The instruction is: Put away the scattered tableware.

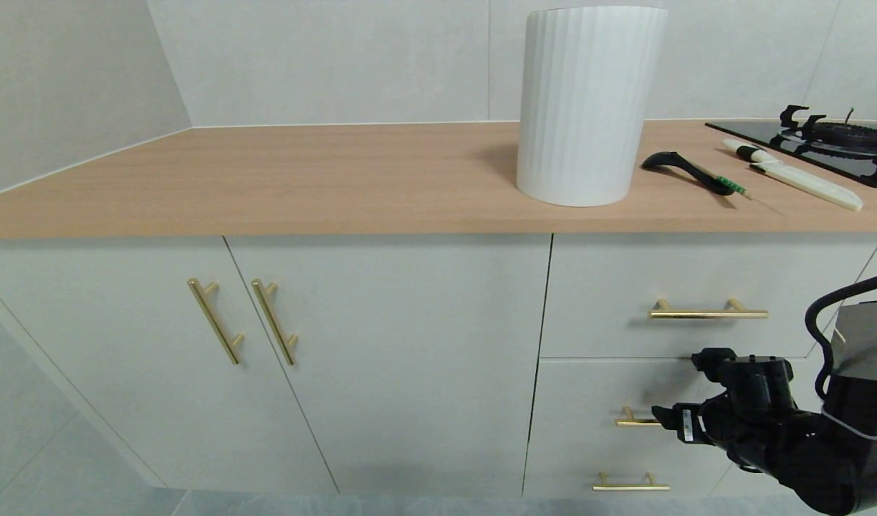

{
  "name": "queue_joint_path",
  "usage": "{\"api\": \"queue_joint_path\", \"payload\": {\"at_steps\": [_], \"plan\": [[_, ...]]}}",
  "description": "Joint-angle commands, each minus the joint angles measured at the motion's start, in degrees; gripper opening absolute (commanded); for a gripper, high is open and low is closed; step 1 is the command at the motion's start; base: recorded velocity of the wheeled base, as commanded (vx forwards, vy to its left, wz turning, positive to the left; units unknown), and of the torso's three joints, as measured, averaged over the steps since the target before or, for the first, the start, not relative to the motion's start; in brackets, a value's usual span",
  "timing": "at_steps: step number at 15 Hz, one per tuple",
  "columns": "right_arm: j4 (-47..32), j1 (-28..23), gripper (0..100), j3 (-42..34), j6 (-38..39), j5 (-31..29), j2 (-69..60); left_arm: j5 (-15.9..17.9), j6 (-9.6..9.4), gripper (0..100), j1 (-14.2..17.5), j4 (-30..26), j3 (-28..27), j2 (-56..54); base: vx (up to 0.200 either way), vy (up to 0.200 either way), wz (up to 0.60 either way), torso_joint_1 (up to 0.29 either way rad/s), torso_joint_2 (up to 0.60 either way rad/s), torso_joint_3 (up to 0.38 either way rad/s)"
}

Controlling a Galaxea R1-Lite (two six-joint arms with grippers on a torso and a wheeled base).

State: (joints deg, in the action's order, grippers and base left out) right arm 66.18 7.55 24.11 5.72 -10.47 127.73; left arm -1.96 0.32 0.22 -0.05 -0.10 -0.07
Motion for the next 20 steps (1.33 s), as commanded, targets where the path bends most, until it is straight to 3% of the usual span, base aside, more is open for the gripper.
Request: {"api": "queue_joint_path", "payload": {"at_steps": [1,15,20], "plan": [[0.8,0.0,100,0.1,0.1,-0.3,1.4,0.0,0.03,100,0.0,0.0,0.0,0.1,0.000,0.000,0.00,0.000,0.00,0.000],[1.6,-0.3,100,-2.7,-0.4,-0.3,2.6,-0.1,0.03,100,0.0,0.0,0.0,0.1,0.000,0.000,0.00,0.000,0.00,0.000],[1.5,1.1,100,-11.6,-2.0,0.4,-7.3,0.0,0.03,100,0.0,0.0,-0.1,0.1,0.000,0.000,0.00,0.000,0.00,0.000]]}}
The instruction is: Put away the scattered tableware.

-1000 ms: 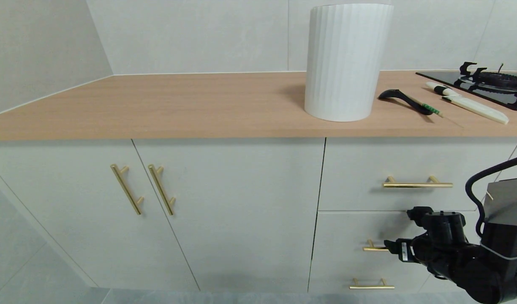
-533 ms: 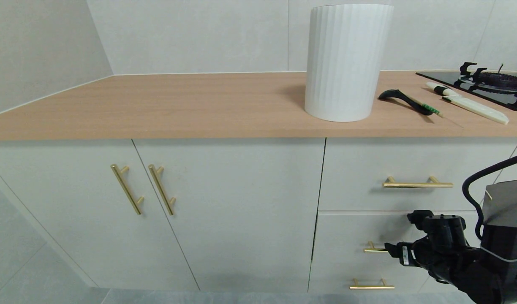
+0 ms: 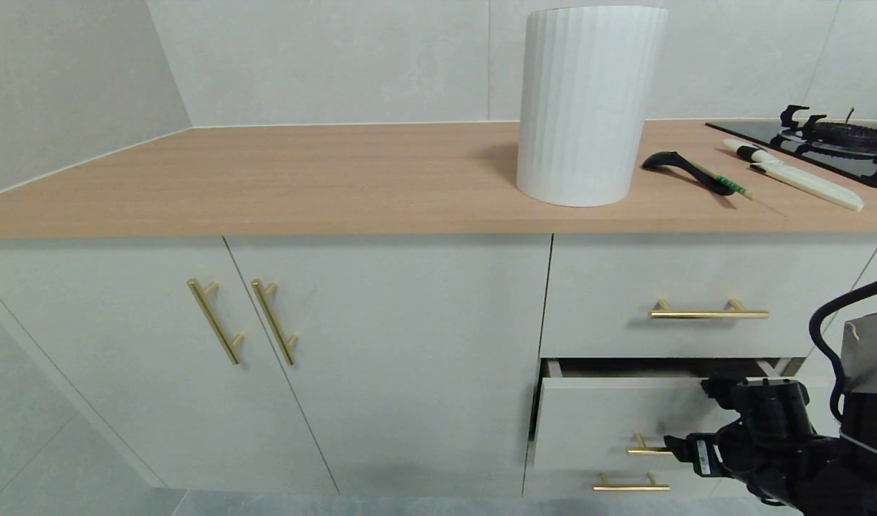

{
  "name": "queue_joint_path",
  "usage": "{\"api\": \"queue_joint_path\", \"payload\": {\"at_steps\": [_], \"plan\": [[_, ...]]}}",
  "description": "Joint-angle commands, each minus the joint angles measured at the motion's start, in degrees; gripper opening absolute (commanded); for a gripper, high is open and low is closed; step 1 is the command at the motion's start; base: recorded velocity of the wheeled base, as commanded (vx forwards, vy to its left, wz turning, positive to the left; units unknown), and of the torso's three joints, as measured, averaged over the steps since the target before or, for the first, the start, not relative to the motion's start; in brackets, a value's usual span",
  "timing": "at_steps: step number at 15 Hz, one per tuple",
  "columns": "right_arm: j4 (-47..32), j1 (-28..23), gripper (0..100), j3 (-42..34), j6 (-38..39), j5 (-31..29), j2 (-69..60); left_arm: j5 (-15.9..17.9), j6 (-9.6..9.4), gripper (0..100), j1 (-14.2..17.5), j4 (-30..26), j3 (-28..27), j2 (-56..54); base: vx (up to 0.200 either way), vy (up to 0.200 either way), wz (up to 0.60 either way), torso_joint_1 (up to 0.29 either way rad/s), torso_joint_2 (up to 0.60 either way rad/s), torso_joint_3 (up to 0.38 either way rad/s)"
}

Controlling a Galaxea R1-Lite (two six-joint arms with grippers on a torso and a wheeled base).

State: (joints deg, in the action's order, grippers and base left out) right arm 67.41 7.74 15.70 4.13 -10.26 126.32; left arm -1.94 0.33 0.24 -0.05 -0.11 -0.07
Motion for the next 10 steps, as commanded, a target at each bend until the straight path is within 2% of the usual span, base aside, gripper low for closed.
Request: {"api": "queue_joint_path", "payload": {"at_steps": [1,3,4,5,6,7,10], "plan": [[-0.3,1.0,100,-5.2,-0.9,0.9,-10.4,0.0,0.02,100,0.0,0.0,-0.1,0.1,0.000,0.000,0.00,0.000,0.00,0.000],[-4.7,1.2,100,-5.6,-1.8,1.4,-19.1,0.0,0.02,100,0.0,0.0,0.0,0.1,0.000,0.000,0.00,0.000,0.00,0.000],[-14.1,2.0,100,-3.0,-1.8,1.6,-28.2,-0.1,0.02,100,0.0,0.0,-0.1,0.1,0.000,0.000,0.00,0.000,0.00,0.000],[-15.8,2.2,100,-2.3,-1.8,1.7,-29.6,-0.1,0.02,100,0.0,0.0,-0.1,0.1,0.000,0.000,0.00,0.000,0.00,0.000],[-32.0,2.4,100,3.4,-1.8,3.8,-41.2,0.0,0.02,100,0.0,0.0,0.0,0.1,0.000,0.000,0.00,0.000,0.00,0.000],[-41.0,2.4,100,7.2,-1.7,5.7,-46.3,-0.1,0.02,100,0.0,0.0,0.0,0.1,0.000,0.000,0.00,0.000,0.00,0.000],[-60.6,2.4,100,19.5,-1.7,8.5,-52.3,0.0,0.02,100,0.0,0.0,0.0,0.1,0.000,0.000,0.00,0.000,0.00,0.000]]}}
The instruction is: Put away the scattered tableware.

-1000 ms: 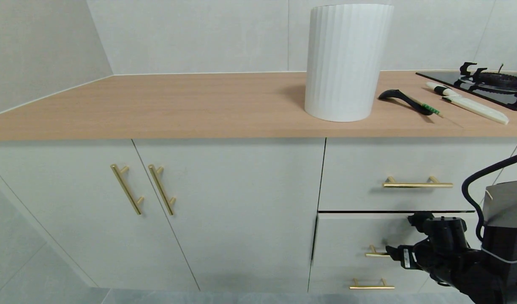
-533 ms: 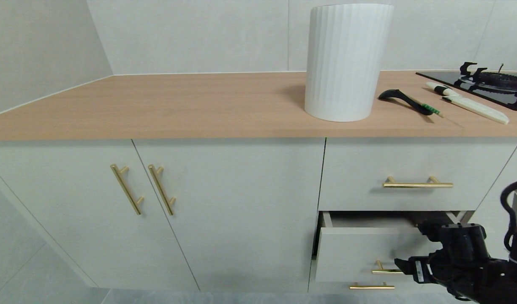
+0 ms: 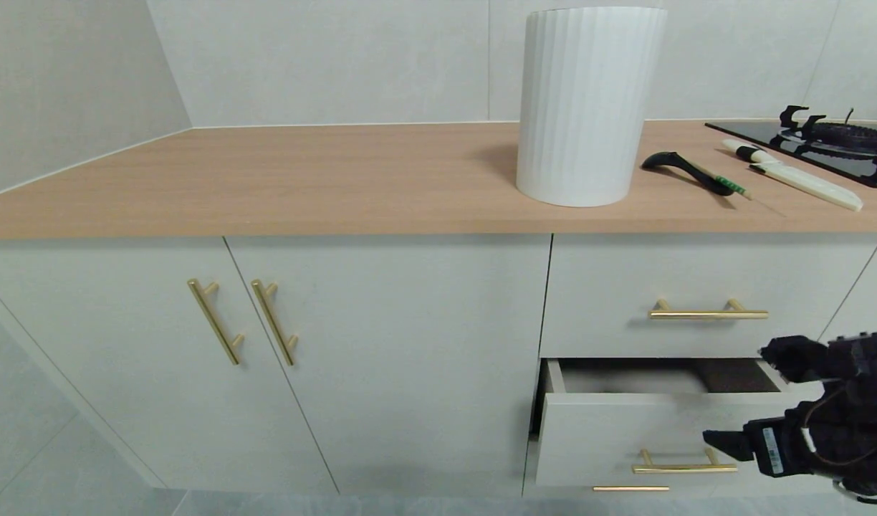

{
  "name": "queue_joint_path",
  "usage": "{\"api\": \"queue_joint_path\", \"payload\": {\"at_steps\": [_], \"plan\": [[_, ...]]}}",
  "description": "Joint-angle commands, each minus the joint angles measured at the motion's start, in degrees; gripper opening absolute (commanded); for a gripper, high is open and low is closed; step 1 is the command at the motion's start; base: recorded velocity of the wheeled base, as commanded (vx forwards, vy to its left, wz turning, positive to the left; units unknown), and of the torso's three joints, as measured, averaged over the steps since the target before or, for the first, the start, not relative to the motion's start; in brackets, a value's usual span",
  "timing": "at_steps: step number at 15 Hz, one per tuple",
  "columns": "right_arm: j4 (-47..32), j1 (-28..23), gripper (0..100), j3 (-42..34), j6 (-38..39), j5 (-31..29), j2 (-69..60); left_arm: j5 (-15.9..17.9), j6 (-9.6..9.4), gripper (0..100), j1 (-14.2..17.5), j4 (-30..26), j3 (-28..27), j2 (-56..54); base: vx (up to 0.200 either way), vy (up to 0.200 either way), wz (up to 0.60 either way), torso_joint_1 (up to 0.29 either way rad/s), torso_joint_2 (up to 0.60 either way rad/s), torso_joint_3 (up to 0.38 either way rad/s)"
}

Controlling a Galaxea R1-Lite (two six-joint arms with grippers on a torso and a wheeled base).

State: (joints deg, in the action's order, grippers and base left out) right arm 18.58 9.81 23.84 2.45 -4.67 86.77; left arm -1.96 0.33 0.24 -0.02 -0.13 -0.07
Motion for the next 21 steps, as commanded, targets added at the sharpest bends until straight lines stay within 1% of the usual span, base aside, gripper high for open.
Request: {"api": "queue_joint_path", "payload": {"at_steps": [1,3,4,7,10,11,12,15,21], "plan": [[-13.8,0.3,100,14.0,0.0,4.0,-11.0,-0.1,0.02,100,0.0,0.0,0.0,0.1,0.000,0.000,0.00,0.000,0.00,0.000],[-14.0,0.2,100,17.7,0.2,3.7,-3.7,0.0,0.02,100,0.0,-0.1,0.0,0.1,0.000,0.000,0.00,0.000,0.00,0.000],[-13.8,0.1,100,18.2,0.2,3.8,-0.6,0.0,0.02,100,0.0,-0.1,0.0,0.1,0.000,0.000,0.00,0.000,0.00,0.000],[-11.8,0.2,100,18.3,0.2,3.9,7.4,0.0,0.02,100,0.0,-0.1,0.0,0.1,0.000,0.000,0.00,0.000,0.00,0.000],[-9.2,0.1,100,18.1,0.3,3.4,12.1,-0.1,0.02,100,0.0,0.0,0.0,0.1,0.000,0.000,0.00,0.000,0.00,0.000],[-6.5,-0.1,100,17.9,0.4,1.4,14.3,0.0,0.02,100,0.0,0.0,0.0,0.1,0.000,0.000,0.00,0.000,0.00,0.000],[-5.1,-0.1,100,17.9,0.8,0.3,15.6,-0.1,0.02,100,0.0,-0.1,0.0,0.1,0.000,0.000,0.00,0.000,0.00,0.000],[-2.6,-0.2,100,18.0,2.7,-0.5,18.1,-0.1,0.02,100,0.0,0.0,0.0,0.1,0.000,0.000,0.00,0.000,0.00,0.000],[-2.9,-0.4,100,15.9,2.3,-0.4,16.9,0.0,0.02,100,0.0,-0.1,0.0,0.1,0.000,0.000,0.00,0.000,0.00,0.000]]}}
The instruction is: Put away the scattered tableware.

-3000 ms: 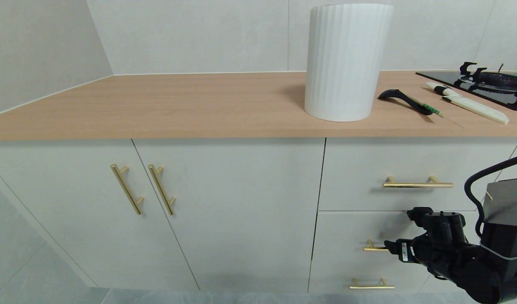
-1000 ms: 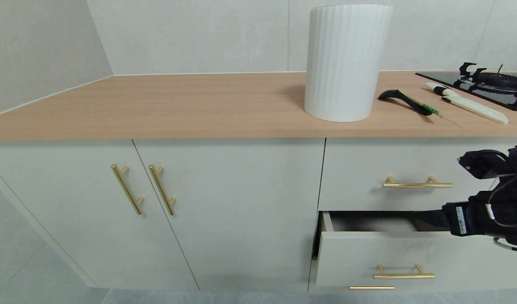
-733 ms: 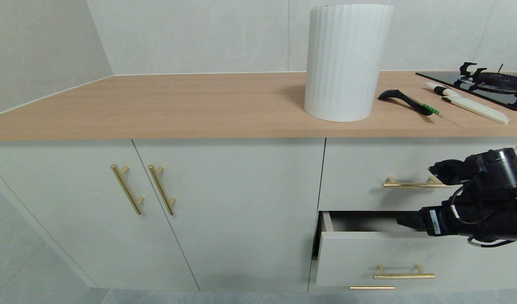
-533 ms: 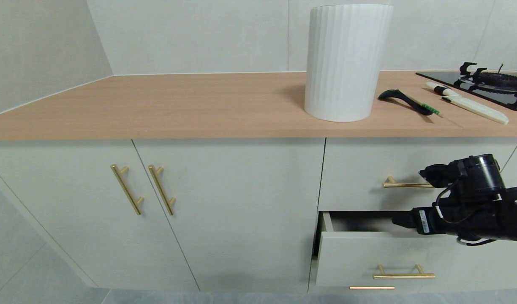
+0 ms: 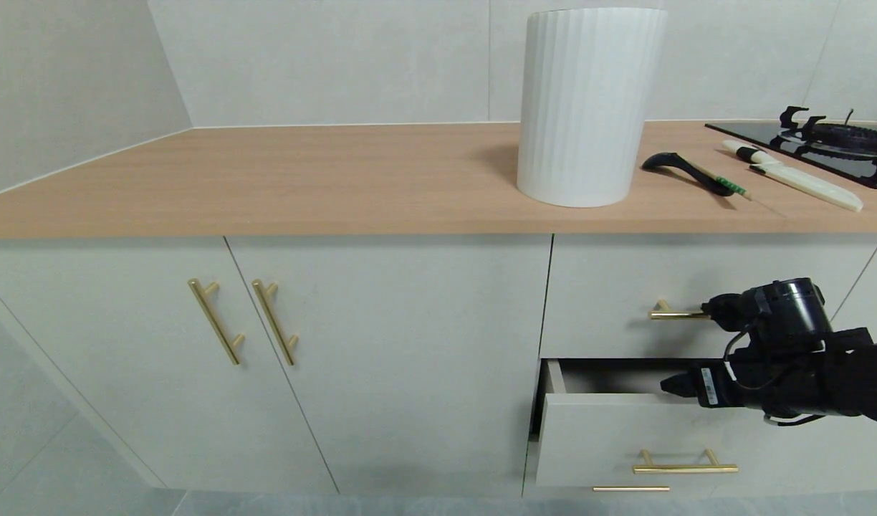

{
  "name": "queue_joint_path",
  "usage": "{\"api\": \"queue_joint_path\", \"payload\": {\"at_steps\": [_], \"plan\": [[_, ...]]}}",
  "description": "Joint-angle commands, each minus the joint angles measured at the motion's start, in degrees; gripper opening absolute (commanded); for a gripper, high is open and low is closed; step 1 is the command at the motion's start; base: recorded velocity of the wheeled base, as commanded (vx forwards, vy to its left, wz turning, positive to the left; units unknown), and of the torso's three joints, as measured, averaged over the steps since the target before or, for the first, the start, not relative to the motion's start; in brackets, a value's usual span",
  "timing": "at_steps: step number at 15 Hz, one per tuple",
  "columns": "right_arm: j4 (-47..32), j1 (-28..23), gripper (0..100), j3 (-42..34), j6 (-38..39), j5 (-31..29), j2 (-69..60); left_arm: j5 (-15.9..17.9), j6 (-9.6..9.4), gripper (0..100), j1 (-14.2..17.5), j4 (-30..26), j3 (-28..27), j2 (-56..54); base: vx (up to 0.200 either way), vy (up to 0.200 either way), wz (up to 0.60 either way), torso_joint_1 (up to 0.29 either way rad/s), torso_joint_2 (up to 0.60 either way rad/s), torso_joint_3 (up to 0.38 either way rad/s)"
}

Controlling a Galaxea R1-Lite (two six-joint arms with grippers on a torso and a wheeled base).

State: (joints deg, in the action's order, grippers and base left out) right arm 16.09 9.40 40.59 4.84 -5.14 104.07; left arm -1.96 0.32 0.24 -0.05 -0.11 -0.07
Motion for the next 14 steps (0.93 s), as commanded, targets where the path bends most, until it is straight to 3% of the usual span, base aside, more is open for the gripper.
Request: {"api": "queue_joint_path", "payload": {"at_steps": [1,8,14], "plan": [[-0.5,0.0,100,-1.0,-0.3,0.0,-0.6,0.0,0.03,100,0.0,0.0,0.0,0.1,0.000,0.000,0.00,0.000,0.00,0.000],[-8.4,0.0,100,-1.3,-1.1,0.0,-3.3,0.0,0.03,100,0.0,0.0,-0.1,0.1,0.000,0.000,0.00,0.000,0.00,0.000],[-26.0,0.1,100,-2.9,-7.1,0.5,-13.7,0.0,0.03,100,0.0,0.0,-0.1,0.1,0.000,0.000,0.00,0.000,0.00,0.000]]}}
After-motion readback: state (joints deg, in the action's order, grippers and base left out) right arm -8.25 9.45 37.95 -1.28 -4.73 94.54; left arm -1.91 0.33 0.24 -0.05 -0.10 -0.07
